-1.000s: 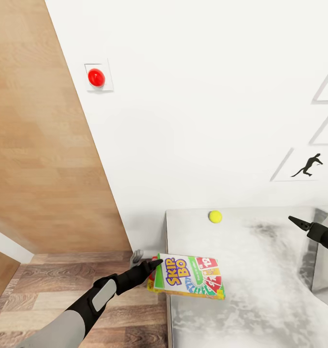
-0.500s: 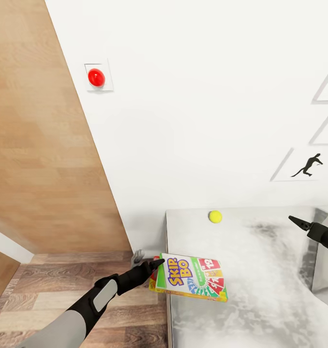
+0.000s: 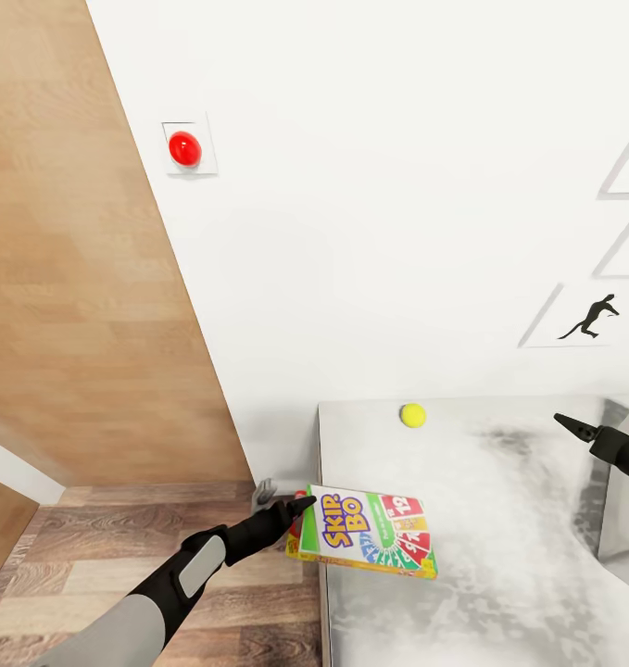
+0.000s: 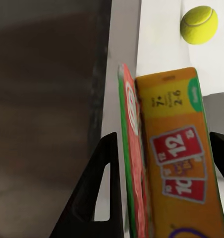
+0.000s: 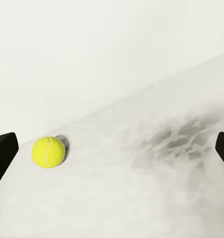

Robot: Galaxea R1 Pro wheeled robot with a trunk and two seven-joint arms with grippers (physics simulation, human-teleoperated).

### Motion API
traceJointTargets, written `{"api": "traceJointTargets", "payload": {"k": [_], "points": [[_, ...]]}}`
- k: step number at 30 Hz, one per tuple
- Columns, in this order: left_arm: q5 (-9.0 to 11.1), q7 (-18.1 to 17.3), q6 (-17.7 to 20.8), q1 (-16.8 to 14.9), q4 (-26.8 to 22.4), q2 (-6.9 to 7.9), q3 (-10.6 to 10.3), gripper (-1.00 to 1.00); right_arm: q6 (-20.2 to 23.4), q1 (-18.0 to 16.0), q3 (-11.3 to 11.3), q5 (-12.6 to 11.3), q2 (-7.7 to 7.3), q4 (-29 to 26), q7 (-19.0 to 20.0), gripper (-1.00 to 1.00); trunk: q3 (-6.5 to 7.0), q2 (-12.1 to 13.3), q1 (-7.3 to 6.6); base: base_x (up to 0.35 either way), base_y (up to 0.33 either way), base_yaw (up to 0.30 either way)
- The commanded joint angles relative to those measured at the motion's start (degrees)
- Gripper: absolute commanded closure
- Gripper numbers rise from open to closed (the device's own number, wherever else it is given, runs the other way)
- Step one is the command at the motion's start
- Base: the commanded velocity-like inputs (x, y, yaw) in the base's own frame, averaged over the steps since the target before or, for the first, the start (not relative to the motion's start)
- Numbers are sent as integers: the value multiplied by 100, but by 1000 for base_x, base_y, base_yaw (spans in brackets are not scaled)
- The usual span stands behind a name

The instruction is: Put all the toys in the child's room - the three board games (two on the bed and one on the table), the two jigsaw puzzles on the table, and the tennis ball on the table - inside the toy box on the table in the child's room.

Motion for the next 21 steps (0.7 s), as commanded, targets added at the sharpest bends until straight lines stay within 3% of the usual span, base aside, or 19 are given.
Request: {"api": "traceJointTargets", "payload": {"k": [1,8,13,17,21], "points": [[64,-7,42,-5,0,4,-17,100,34,-5,-7,0,-2,-1,13,-100,-10,-10,3,0,0,0],[104,-66,-53,1,-105,7,-11,100,37,-4,-18,5,-12,-1,7,-100,-10,-10,3,0,0,0],[120,-162,-29,26,-499,24,-8,100,37,3,-36,7,-22,-1,10,-100,-10,-10,3,0,0,0],[134,-135,233,64,-1337,48,2,100,37,15,-49,8,-31,-1,62,-100,-10,-10,3,0,0,0],[155,283,588,97,-2152,37,50,100,36,33,-58,11,-36,-1,382,-100,-10,-10,3,0,0,0]]}}
